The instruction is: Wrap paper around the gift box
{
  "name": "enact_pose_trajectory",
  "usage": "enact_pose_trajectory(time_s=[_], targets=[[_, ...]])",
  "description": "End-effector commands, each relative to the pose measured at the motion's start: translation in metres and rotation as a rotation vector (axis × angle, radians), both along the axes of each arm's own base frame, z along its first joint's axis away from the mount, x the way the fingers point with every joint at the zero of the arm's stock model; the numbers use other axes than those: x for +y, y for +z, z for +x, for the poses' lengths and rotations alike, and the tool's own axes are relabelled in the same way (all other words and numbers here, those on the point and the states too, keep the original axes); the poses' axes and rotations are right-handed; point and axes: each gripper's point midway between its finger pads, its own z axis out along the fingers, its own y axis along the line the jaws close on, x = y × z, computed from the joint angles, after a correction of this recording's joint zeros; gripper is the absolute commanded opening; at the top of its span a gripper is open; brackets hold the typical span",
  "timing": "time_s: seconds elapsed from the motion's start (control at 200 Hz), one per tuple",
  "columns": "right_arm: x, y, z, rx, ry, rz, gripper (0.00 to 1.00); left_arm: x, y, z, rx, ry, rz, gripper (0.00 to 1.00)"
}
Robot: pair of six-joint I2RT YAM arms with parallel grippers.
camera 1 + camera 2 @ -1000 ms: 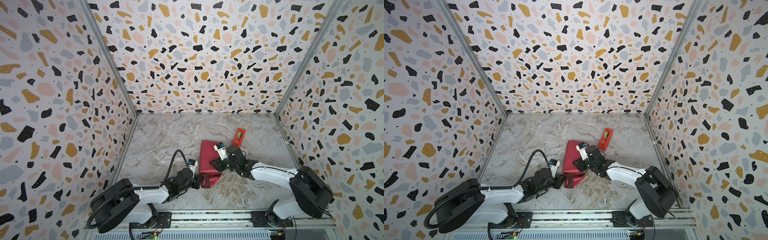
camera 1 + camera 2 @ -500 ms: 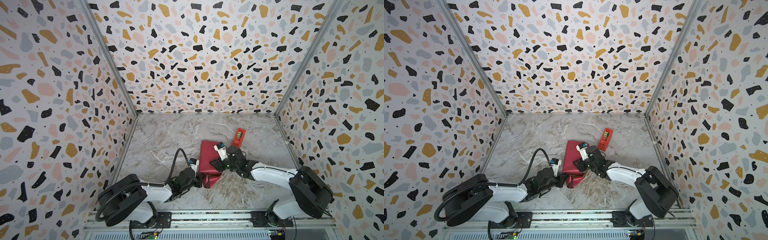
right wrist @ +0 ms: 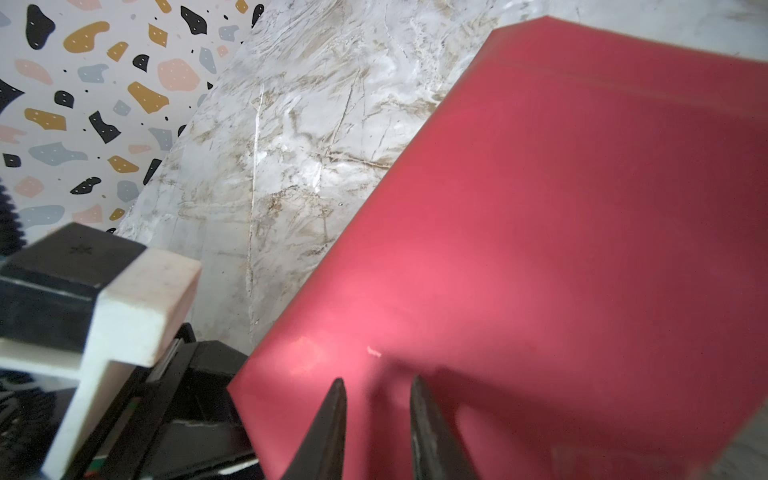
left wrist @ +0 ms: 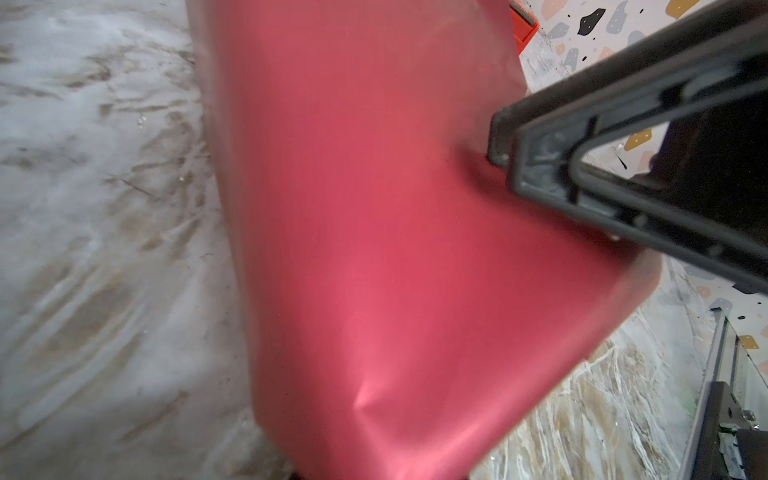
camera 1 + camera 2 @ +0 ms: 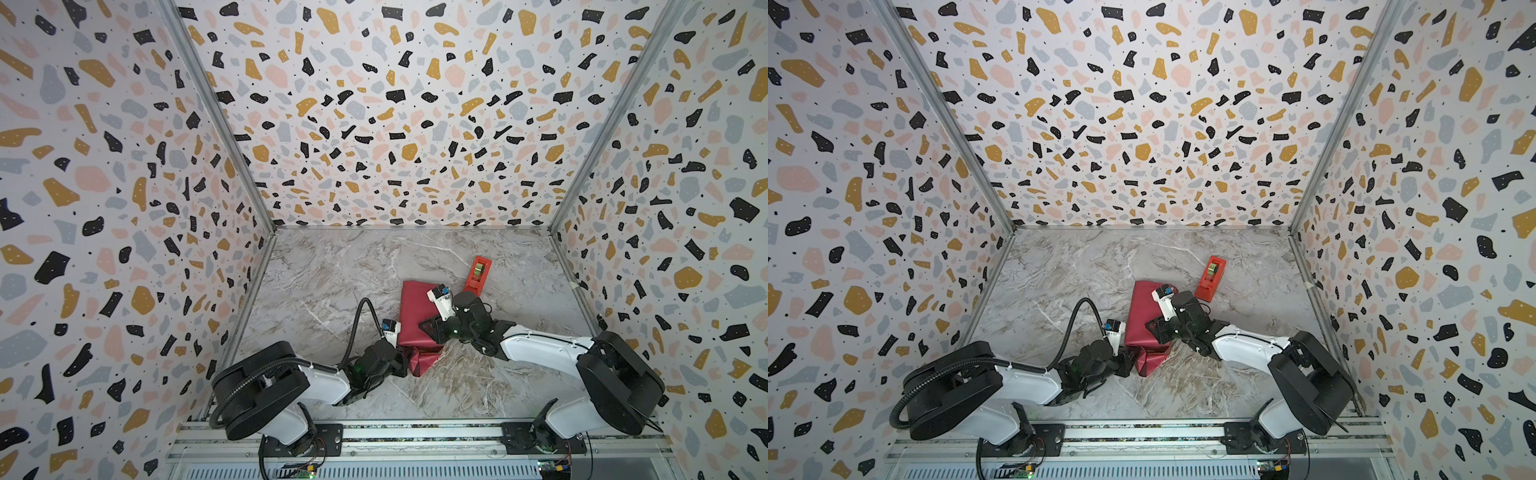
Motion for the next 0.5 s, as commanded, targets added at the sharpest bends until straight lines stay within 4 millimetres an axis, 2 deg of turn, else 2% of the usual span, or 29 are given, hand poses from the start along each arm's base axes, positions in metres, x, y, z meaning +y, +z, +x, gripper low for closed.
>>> enact_pose_trajectory(time_s=[0.0, 0.491], targets=[[-0.023, -0.061, -0.033, 0.193, 0.011, -0.172, 0.28, -0.009, 0.014, 0.011, -0.074, 0.026, -0.030, 0.26], [-0.023, -0.065, -0.033, 0.200, 0.013, -0.183, 0.27, -0.010, 0.003, 0.013, -0.092, 0.034, -0.006, 0.32]])
